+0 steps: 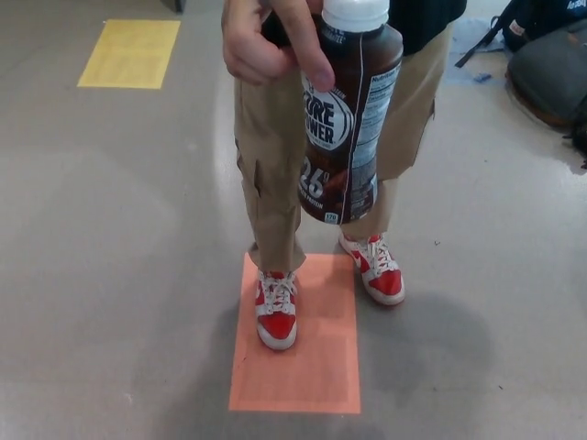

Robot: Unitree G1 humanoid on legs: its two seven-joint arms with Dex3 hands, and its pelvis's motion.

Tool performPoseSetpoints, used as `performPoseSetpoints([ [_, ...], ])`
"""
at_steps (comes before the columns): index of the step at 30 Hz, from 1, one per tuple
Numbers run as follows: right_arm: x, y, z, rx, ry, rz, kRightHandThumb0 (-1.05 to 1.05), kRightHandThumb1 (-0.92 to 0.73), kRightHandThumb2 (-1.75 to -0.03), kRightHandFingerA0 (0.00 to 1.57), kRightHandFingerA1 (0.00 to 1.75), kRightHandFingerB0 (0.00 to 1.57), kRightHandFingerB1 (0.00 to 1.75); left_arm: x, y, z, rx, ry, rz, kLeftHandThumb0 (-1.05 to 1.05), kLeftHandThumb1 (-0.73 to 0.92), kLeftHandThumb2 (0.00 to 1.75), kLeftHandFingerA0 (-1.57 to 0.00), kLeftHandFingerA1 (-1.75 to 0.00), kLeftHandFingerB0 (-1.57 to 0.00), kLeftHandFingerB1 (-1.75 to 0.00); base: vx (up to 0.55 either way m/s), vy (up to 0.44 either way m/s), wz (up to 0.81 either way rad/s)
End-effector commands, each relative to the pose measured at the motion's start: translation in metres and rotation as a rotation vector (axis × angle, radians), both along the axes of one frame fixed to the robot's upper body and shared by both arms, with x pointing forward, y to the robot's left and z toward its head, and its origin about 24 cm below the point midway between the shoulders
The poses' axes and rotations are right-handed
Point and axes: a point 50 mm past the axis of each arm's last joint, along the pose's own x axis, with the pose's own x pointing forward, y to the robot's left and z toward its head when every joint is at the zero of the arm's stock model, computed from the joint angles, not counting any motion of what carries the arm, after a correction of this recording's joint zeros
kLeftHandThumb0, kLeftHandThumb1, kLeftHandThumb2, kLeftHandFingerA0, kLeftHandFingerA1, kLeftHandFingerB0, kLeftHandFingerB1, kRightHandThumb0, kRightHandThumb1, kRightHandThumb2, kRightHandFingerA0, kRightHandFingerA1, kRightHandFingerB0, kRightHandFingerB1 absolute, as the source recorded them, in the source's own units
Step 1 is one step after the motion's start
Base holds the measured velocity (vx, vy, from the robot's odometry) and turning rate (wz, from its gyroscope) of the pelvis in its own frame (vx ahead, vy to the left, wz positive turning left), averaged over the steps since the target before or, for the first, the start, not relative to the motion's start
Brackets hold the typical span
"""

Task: The robot recieved a bottle of protein shake from a person using its left hand and then shake the protein up and down 2 two times and hand it back to the person

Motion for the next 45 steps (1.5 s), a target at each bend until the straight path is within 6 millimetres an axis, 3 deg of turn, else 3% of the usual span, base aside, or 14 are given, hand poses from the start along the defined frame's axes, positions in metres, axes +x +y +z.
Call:
performPoseSetpoints([
  [1,0.008,0.007,0.013,-0.1,-0.291,0.192,-0.41,-0.71,-0.83,0.9,0.71,0.75,0.49,0.015,0.005,0.025,0.054,-0.321,-0.105,-0.37,0.78,0.65,-0.88,-0.45,-0.75,-0.42,0.0,0.0,0.0],
  [11,0.014,0.005,0.017,-0.105,-0.32,0.179,-0.44,-0.73,-0.8,0.9,0.83,0.75,0.51,0.077,-0.005,0.091,-0.249,-0.519,-0.188,-0.48,0.65,0.6,-0.62,-0.39,-0.44,-0.34,0.0,0.0,0.0],
  [16,0.017,0.004,0.019,-0.109,-0.34,0.174,-0.43,-0.72,-0.79,0.9,0.8,0.76,0.53,0.102,-0.004,0.132,-0.406,-0.399,-0.313,-0.71,0.47,0.77,-0.25,-0.4,-0.13,-0.38,0.0,0.0,0.0],
  [18,0.019,0.004,0.02,-0.102,-0.352,0.177,-0.43,-0.7,-0.8,0.92,0.81,0.76,0.54,0.114,-0.004,0.155,-0.504,-0.336,-0.364,-0.33,0.24,0.85,0.0,-0.48,0.0,-0.48,0.0,0.0,0.0],
  [20,0.02,0.005,0.021,-0.099,-0.352,0.173,-0.44,-0.71,-0.8,0.91,0.81,0.76,0.55,0.119,-0.004,0.166,-0.538,-0.326,-0.39,-0.35,0.23,0.85,0.0,-0.48,0.0,-0.49,0.0,0.0,0.0],
  [21,0.021,0.005,0.021,-0.112,-0.353,0.181,-0.44,-0.72,-0.78,0.91,0.78,0.77,0.54,0.124,-0.007,0.179,-0.57,-0.316,-0.416,-0.72,0.46,0.77,-0.12,-0.42,-0.05,-0.27,0.0,0.0,0.0],
  [22,0.021,0.005,0.021,-0.121,-0.354,0.189,-0.44,-0.73,-0.78,0.93,0.78,0.78,0.53,0.127,-0.009,0.185,-0.603,-0.307,-0.423,-0.35,0.23,0.85,0.0,-0.48,0.0,-0.49,0.0,0.0,0.0],
  [26,0.025,0.004,0.022,-0.123,-0.351,0.207,-0.43,-0.72,-0.82,0.94,0.79,0.77,0.51,0.134,-0.015,0.2,-0.747,-0.258,-0.403,-0.34,0.18,0.82,0.0,-0.49,0.0,-0.48,0.0,0.0,0.0],
  [28,0.026,0.004,0.023,-0.122,-0.347,0.206,-0.4,-0.7,-0.83,0.96,0.8,0.76,0.5,0.138,-0.021,0.21,-0.772,-0.246,-0.408,-0.71,0.41,0.73,-0.09,-0.39,-0.07,-0.33,0.0,0.0,0.0],
  [34,0.03,0.006,0.024,-0.119,-0.348,0.207,-0.39,-0.69,-0.81,0.96,0.78,0.77,0.48,0.148,-0.042,0.234,-0.805,-0.208,-0.416,-0.65,0.42,0.78,-0.09,-0.16,-0.08,-0.13,0.0,0.0,0.0],
  [39,0.032,0.005,0.025,-0.13,-0.352,0.214,-0.39,-0.72,-0.79,0.95,0.76,0.76,0.47,0.156,-0.061,0.253,-0.804,-0.154,-0.421,-0.63,0.38,0.81,-0.03,-0.32,-0.02,-0.16,0.0,0.0,0.0],
  [40,0.031,0.005,0.025,-0.125,-0.351,0.209,-0.4,-0.72,-0.78,0.95,0.77,0.76,0.47,0.156,-0.063,0.256,-0.797,-0.153,-0.429,-0.77,0.49,0.56,-0.08,-0.28,0.0,-0.19,0.0,0.0,0.0],
  [41,0.031,0.005,0.026,-0.119,-0.358,0.206,-0.4,-0.71,-0.79,0.94,0.75,0.77,0.48,0.157,-0.068,0.26,-0.79,-0.156,-0.434,-0.66,0.39,0.82,-0.04,-0.29,-0.03,-0.13,0.0,0.0,0.0],
  [45,0.031,0.005,0.025,-0.112,-0.349,0.195,-0.42,-0.74,-0.75,0.92,0.71,0.76,0.47,0.159,-0.083,0.271,-0.79,-0.149,-0.468,-0.68,0.4,0.83,-0.01,-0.23,0.0,-0.12,0.0,0.0,0.0],
])
